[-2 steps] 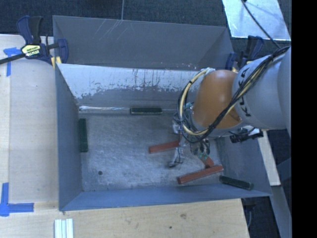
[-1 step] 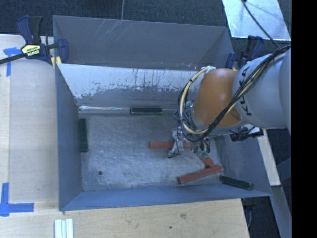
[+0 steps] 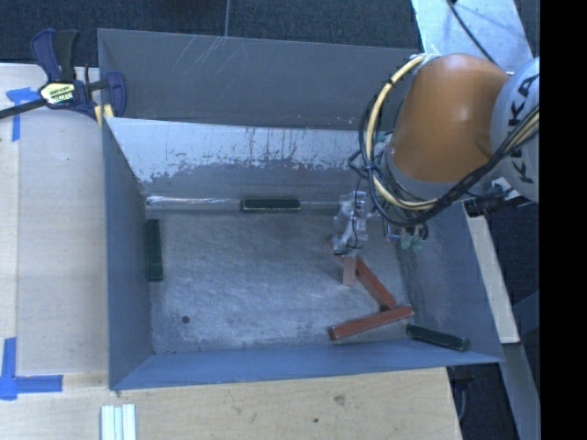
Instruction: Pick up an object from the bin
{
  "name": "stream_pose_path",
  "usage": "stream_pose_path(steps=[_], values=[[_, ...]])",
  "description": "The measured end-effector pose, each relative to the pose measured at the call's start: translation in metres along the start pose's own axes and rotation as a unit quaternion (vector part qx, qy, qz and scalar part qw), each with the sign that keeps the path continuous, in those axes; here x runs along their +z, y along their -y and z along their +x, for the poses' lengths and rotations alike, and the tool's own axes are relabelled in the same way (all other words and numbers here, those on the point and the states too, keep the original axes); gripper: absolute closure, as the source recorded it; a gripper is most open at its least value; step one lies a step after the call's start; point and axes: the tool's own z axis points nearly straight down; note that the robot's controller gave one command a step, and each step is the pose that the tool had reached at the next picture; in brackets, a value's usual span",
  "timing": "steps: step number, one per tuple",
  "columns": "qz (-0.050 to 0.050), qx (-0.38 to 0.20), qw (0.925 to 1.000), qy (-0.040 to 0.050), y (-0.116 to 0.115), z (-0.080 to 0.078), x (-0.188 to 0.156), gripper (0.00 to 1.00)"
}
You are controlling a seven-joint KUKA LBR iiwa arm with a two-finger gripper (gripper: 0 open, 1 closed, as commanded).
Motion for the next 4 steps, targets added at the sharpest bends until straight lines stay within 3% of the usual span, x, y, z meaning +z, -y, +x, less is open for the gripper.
stream_pose_path(steps=[1, 2, 3, 4], values=[[0.001, -0.092, 0.9957, -0.0067, 0.005, 0.044, 0.036, 1.00], [0.000, -0.091, 0.9959, -0.0015, -0.016, 0.058, -0.027, 1.00], [0.000, -0.090, 0.9959, -0.0046, -0.015, 0.059, -0.024, 0.00], [0.000, -0.198, 0.9803, -0.0084, -0.031, 0.066, 0.099, 0.00]])
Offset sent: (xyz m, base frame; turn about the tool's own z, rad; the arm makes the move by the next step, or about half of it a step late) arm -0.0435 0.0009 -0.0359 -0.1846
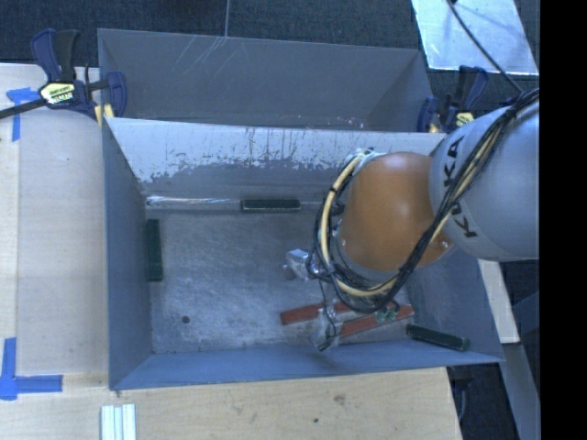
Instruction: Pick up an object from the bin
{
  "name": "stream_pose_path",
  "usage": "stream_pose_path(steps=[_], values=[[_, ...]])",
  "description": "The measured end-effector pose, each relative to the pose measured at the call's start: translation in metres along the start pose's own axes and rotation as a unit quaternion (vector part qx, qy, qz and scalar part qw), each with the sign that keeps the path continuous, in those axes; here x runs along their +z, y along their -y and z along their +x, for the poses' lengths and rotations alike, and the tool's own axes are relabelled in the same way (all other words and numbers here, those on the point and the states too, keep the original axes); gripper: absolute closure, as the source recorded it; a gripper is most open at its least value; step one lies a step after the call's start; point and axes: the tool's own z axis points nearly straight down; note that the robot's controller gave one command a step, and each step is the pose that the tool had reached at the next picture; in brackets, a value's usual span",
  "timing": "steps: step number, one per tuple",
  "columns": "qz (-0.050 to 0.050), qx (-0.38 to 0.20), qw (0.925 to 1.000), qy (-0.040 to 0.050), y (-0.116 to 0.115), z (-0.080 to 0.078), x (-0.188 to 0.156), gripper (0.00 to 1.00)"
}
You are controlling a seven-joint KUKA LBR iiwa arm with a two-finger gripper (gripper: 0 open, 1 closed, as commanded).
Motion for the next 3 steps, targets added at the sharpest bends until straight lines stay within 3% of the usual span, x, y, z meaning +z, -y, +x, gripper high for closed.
stream_pose_path(steps=[1, 2, 3], values=[[0.000, 0.004, 1.0000, 0.0015, 0.013, -0.011, 0.047, 0.00], [0.000, 0.004, 1.0000, 0.0042, 0.013, -0.012, 0.044, 1.00], [0.002, -0.017, 0.9998, 0.0078, 0.015, -0.010, -0.120, 1.00]])
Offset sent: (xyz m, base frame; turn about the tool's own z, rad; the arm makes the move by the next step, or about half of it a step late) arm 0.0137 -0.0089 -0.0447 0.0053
